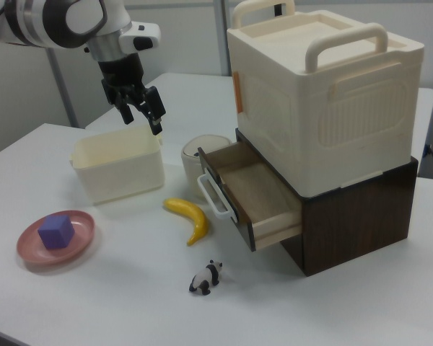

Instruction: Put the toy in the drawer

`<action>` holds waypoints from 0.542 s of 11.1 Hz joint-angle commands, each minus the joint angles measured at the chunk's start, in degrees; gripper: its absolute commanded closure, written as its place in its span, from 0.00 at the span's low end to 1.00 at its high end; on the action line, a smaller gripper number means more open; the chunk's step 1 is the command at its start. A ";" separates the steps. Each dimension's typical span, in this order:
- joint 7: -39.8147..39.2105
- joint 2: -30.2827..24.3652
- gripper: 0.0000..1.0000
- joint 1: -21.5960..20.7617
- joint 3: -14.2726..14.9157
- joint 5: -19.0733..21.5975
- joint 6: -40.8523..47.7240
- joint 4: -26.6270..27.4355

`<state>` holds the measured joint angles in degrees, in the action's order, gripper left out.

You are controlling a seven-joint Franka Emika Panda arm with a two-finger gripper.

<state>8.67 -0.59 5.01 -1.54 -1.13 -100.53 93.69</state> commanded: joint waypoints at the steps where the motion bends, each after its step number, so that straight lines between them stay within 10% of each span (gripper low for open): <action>1: -2.26 -0.64 0.00 -0.44 0.48 -0.45 1.83 0.08; 6: -2.61 -0.73 0.00 -0.62 0.40 -0.53 1.91 2.45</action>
<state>7.23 -0.57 5.05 -1.49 -1.26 -99.70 93.88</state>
